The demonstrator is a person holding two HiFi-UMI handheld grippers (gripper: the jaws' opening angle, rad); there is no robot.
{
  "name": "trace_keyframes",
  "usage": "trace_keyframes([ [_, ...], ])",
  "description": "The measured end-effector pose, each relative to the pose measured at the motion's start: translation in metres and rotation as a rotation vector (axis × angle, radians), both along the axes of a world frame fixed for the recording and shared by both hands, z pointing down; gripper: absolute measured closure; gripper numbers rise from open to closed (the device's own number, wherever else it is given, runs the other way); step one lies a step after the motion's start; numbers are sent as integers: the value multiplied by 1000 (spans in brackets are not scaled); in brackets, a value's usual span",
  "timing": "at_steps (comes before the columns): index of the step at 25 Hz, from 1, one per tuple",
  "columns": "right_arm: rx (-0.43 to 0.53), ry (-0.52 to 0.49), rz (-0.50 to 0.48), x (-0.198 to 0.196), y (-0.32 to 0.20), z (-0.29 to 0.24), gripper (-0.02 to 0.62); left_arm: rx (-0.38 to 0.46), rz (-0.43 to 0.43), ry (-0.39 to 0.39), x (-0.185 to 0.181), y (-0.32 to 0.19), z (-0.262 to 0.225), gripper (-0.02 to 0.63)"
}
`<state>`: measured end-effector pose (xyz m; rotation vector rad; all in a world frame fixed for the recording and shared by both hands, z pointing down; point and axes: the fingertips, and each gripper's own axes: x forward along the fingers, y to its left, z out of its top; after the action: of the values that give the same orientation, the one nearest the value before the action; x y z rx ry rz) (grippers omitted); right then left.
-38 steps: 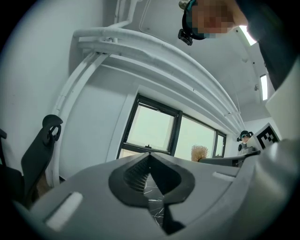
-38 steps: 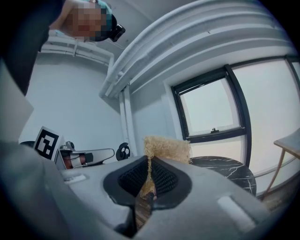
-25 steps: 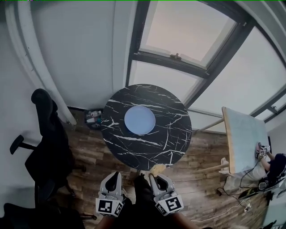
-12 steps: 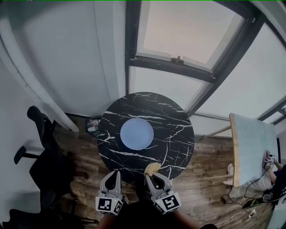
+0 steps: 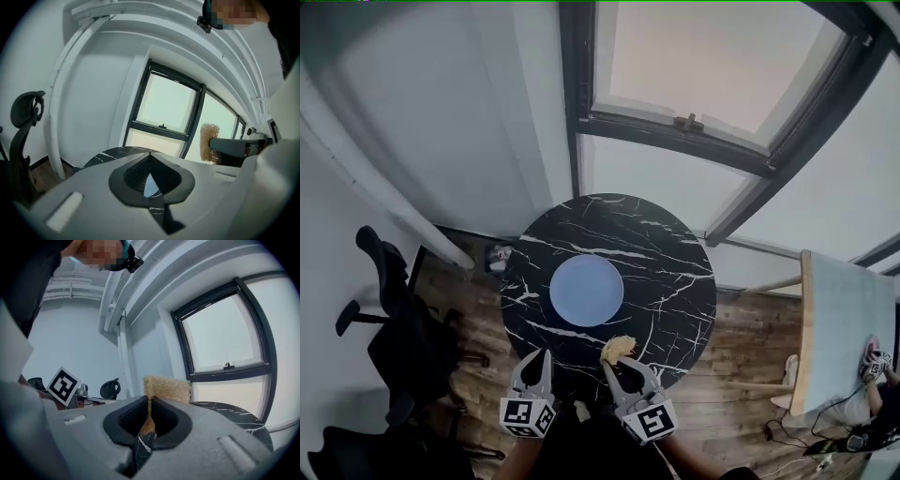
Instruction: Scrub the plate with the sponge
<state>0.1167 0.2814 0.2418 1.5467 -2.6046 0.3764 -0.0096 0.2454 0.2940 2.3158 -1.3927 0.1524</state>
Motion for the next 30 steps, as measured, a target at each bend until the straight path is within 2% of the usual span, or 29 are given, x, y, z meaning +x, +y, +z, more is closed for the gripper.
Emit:
trace_keyframes([
  [5, -28, 24, -2, 6, -27, 21, 574, -87, -8, -28, -1, -35, 38, 604],
  [8, -38, 18, -9, 1, -44, 30, 574, -147, 2, -26, 0, -61, 66, 577],
  [15, -79, 40, 6, -12, -90, 60, 574, -367, 26, -37, 0, -118, 160, 520],
  [20, -103, 62, 0, -20, -116, 82, 573, -509, 10, -32, -5, -139, 218, 479],
  [24, -133, 75, 1, -23, -134, 104, 574, -575, 7, -40, -7, -152, 253, 463],
  [30, -167, 115, -30, -26, -150, 135, 574, -657, 39, -11, 0, -156, 282, 463],
])
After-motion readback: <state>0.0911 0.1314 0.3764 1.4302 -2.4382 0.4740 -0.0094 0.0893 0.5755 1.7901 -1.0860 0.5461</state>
